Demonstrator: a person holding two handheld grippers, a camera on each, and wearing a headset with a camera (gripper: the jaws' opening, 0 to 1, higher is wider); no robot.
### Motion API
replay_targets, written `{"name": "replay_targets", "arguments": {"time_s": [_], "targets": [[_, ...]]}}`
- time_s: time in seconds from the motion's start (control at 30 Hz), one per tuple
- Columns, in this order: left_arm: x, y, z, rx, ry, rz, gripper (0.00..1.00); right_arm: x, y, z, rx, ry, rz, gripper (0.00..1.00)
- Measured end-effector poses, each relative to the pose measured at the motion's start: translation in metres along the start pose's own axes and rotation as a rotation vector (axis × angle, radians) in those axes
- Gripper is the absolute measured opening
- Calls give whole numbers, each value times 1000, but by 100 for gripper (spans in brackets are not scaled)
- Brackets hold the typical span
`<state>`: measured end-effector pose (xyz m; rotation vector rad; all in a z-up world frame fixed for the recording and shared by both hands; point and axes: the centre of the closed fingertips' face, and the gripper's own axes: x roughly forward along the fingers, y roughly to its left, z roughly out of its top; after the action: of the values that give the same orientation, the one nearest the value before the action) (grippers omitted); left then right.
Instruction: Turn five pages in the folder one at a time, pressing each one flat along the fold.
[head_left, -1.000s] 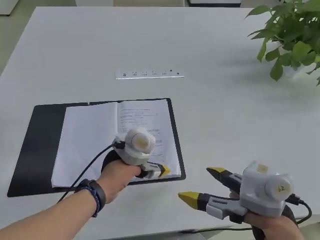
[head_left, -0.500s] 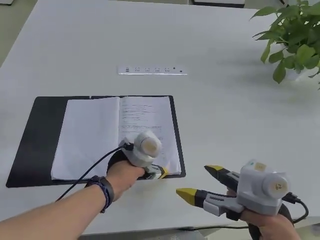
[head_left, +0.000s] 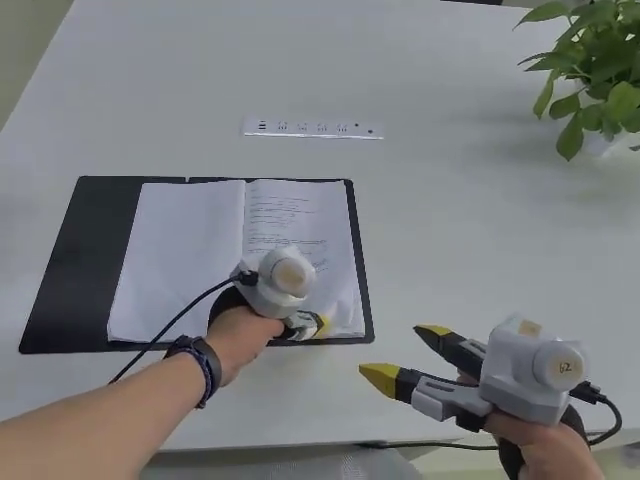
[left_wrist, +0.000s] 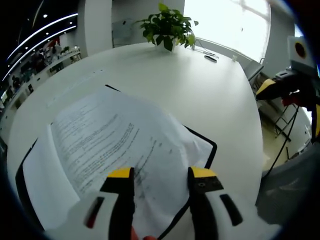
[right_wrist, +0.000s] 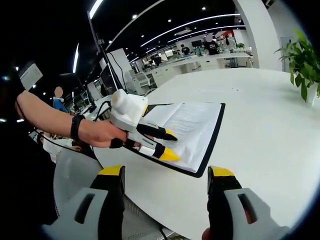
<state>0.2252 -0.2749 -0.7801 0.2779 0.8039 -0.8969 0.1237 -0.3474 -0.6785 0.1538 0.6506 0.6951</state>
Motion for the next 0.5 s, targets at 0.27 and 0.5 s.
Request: {"name": "replay_targets", "arguments": {"time_s": [0.27, 0.5], "targets": [[-8, 5, -6, -44, -15, 7, 32, 7, -11, 7, 48, -29, -12, 63], [-11, 9, -8, -60, -20, 7, 29, 21, -15, 14, 24, -15, -2, 62]]}}
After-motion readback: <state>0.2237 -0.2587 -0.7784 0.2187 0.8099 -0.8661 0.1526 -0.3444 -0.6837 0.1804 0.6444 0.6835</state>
